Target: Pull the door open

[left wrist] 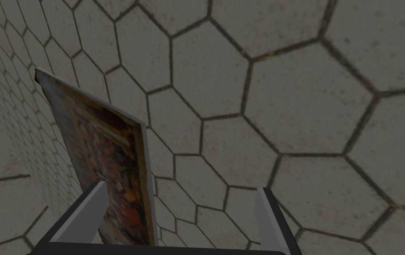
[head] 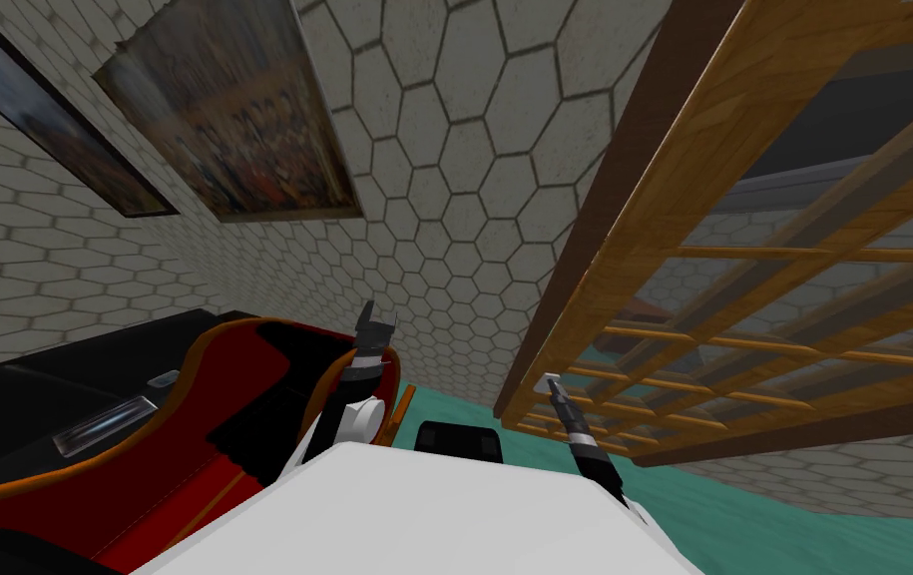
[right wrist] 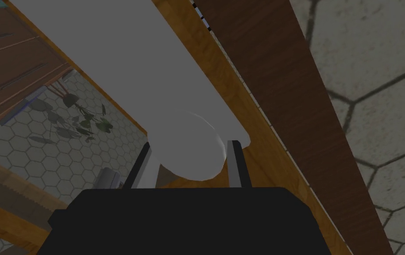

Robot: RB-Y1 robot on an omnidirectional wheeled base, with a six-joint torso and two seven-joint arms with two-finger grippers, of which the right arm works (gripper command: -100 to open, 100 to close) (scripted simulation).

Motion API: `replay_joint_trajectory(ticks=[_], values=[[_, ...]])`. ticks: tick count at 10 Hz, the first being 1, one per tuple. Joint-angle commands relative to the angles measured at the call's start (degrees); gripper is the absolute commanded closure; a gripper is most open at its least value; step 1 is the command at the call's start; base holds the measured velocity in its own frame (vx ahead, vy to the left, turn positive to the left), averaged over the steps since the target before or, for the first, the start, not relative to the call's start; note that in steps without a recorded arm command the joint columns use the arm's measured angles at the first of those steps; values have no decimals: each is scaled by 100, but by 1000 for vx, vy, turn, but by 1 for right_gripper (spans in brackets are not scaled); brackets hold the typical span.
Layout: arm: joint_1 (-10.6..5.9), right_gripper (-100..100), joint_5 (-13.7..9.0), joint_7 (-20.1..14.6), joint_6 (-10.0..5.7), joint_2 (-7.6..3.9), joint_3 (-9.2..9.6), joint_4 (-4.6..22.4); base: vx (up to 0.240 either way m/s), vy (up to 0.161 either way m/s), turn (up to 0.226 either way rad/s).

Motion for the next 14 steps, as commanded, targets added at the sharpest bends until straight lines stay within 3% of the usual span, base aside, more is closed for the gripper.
replay_joint_trajectory(ticks=[1,14], values=[[-19,100,-95,-283,14,12,76,-11,-37,-15,43],[-150,100,-834,-2042,139,-39,501,7,-37,-17,46]])
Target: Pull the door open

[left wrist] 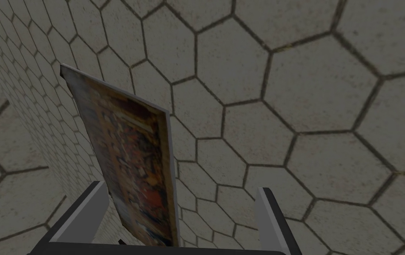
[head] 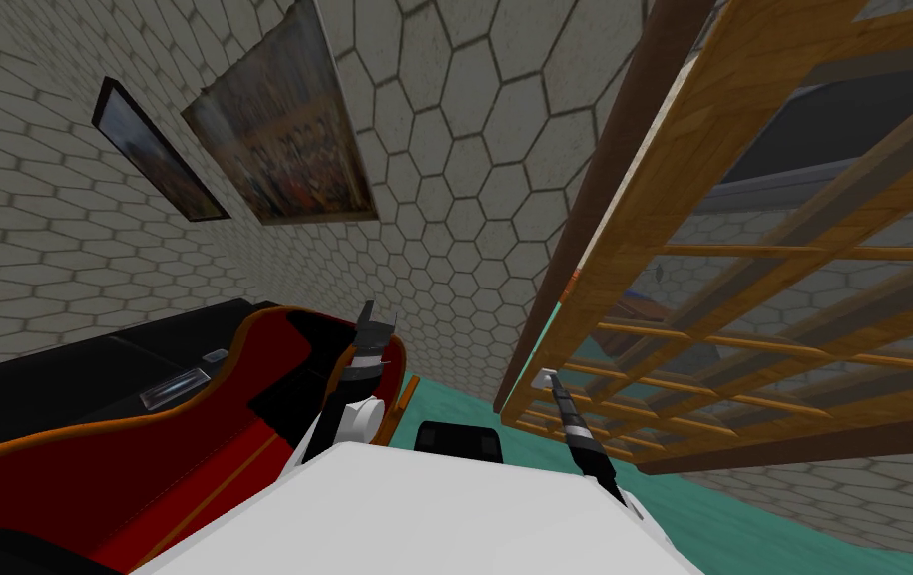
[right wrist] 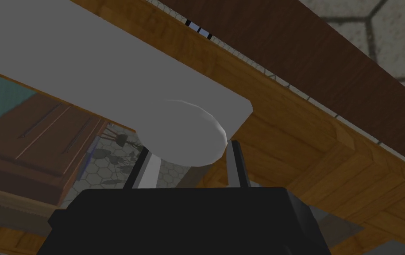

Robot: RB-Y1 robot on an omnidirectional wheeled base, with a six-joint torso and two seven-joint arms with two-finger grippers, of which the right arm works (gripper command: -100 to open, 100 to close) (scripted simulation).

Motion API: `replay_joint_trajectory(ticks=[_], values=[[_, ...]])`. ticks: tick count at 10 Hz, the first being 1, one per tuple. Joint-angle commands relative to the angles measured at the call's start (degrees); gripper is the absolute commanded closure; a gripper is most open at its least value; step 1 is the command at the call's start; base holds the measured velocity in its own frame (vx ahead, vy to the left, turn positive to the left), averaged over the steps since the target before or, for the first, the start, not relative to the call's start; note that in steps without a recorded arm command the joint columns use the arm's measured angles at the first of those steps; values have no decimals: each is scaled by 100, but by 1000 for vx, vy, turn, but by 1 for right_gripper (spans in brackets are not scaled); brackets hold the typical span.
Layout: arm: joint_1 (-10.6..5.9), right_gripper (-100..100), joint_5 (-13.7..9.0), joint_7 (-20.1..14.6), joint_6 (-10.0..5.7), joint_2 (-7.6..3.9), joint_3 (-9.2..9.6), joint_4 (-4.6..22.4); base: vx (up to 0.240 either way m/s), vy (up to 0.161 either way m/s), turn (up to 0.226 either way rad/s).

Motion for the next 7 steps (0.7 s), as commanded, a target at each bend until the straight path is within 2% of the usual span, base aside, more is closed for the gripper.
replay_joint_trajectory(ticks=[1,2,4,5,6,7], values=[[-22,100,-98,-286,18,47,110,-37,-40,-22,52],[-22,100,-98,-317,18,47,110,-37,-31,-17,21],[-58,100,-300,-685,52,33,227,-31,-43,-16,68],[-58,100,-300,-790,52,33,227,-31,-39,-22,23],[-75,100,-402,-993,70,26,285,-29,-33,-18,41],[-75,100,-402,-1026,70,26,285,-29,-30,-15,33]])
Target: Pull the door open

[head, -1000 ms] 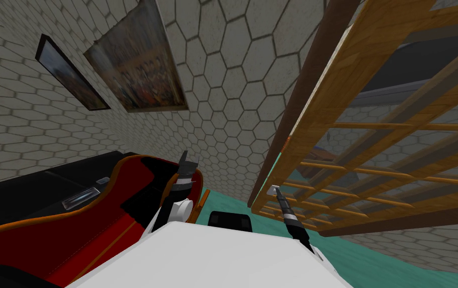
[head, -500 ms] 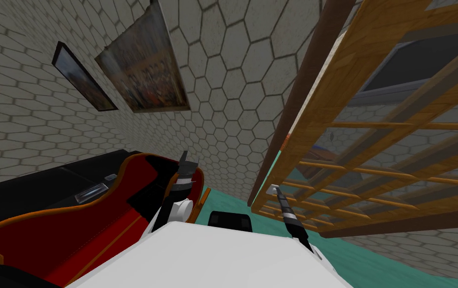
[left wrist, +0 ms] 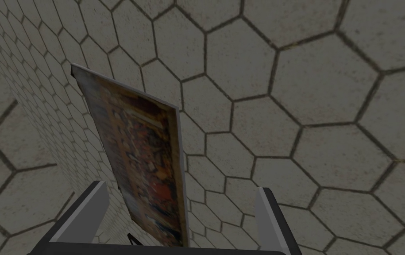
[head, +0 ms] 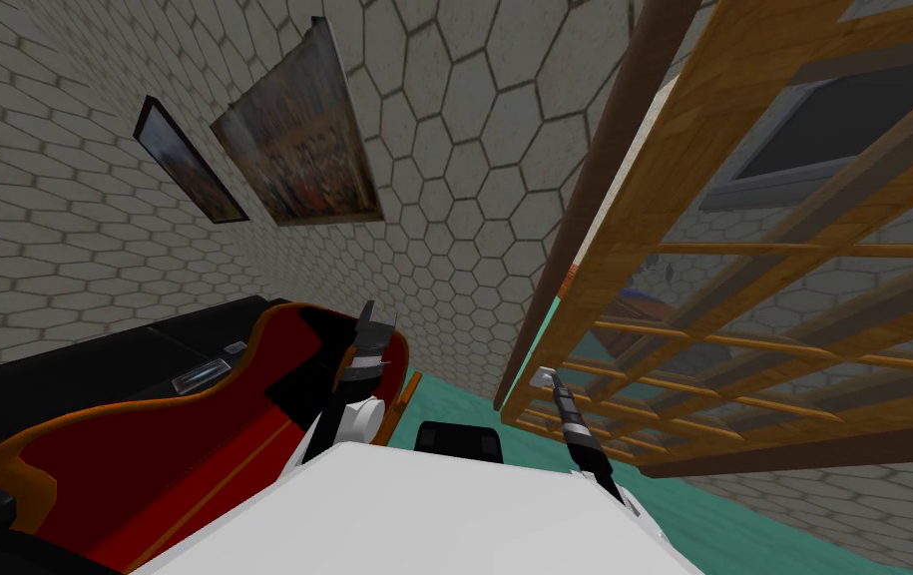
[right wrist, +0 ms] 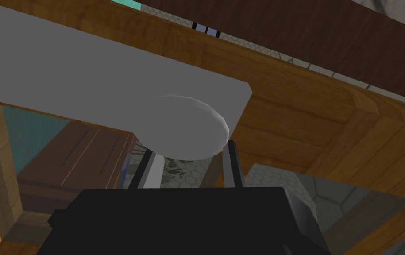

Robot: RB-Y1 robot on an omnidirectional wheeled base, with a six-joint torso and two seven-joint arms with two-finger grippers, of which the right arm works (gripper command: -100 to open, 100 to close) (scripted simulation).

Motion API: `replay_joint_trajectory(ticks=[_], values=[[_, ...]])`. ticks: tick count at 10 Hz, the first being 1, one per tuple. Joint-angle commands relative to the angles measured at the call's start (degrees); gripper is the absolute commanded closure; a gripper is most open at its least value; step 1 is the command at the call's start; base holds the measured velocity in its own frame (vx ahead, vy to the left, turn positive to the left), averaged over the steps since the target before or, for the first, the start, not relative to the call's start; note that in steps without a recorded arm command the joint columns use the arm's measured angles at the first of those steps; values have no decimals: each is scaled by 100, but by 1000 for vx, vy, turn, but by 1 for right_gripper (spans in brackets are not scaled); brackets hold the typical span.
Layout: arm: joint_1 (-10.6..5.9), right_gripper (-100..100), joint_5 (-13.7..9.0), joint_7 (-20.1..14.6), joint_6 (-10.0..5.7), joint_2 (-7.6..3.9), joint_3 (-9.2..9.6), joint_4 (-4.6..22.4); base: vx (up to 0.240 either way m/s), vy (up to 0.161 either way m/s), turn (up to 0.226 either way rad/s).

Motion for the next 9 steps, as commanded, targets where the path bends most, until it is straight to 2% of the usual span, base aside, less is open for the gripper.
replay_joint_trajectory(ticks=[1,4,5,6,7,8,9], values=[[-62,100,-93,-286,-17,48,117,6,-35,-12,53],[-98,100,-300,-724,19,33,236,11,-38,-23,51],[-98,100,-300,-764,19,33,236,11,-30,-13,33],[-117,100,-404,-975,37,26,296,14,-35,-14,34],[-117,100,-404,-1003,37,26,296,14,-29,-14,28],[-135,100,-508,-1225,55,19,356,17,-35,-9,65],[-135,100,-508,-1242,55,19,356,17,-29,-13,18]])
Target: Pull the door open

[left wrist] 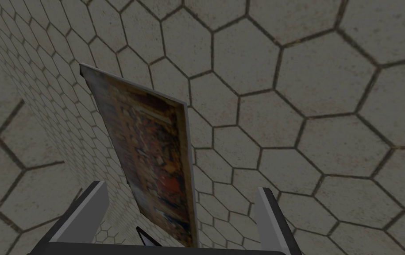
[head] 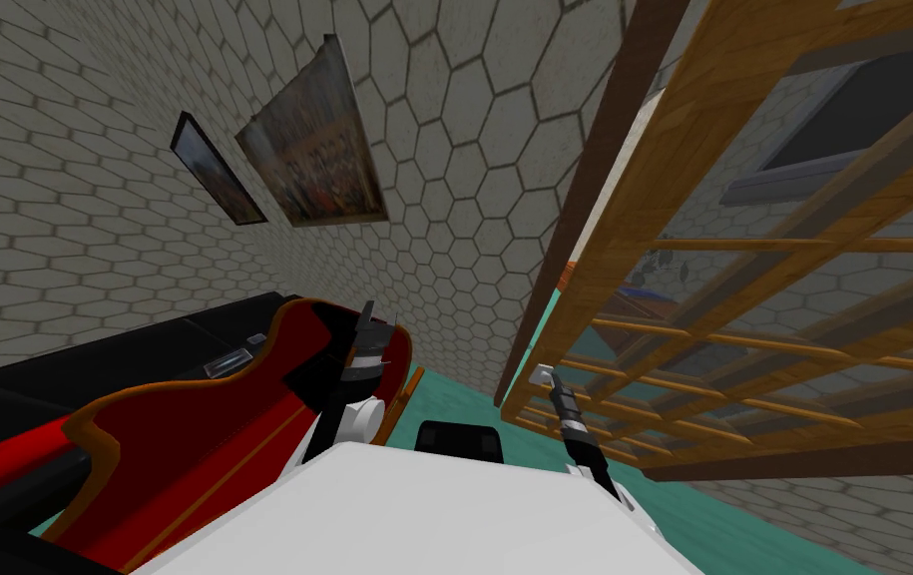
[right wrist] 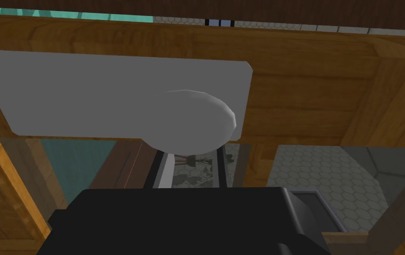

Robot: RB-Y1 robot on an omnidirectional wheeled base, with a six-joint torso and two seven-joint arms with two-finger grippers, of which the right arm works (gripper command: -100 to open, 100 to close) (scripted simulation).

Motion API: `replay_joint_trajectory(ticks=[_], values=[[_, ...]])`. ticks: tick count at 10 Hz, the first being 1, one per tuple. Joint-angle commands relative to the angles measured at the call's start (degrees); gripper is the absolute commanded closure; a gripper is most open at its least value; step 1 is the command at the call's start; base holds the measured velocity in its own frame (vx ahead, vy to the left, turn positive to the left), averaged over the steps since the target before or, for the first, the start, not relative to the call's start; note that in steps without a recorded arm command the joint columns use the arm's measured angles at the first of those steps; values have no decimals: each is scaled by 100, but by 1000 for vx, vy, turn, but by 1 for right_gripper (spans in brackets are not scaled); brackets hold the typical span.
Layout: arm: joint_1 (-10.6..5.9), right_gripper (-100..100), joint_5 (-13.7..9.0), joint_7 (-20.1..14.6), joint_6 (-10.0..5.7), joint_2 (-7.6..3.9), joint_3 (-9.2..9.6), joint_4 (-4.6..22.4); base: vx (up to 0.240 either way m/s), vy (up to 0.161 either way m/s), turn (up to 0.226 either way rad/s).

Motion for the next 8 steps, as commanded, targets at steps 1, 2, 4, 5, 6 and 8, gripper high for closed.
replay_joint_trajectory(ticks=[1,2,4,5,6,8], values=[[-60,100,-89,-286,-45,41,133,-36,-32,-19,52],[-60,100,-89,-300,-45,41,133,-36,-27,-12,41],[-60,100,-89,-300,-45,41,133,-36,-6,1,-8],[-79,100,-193,-539,-27,34,193,-33,-20,-11,59],[-97,100,-297,-692,-9,27,254,-30,-49,-25,87],[-116,100,-401,-971,9,20,314,-27,-41,-22,37]])
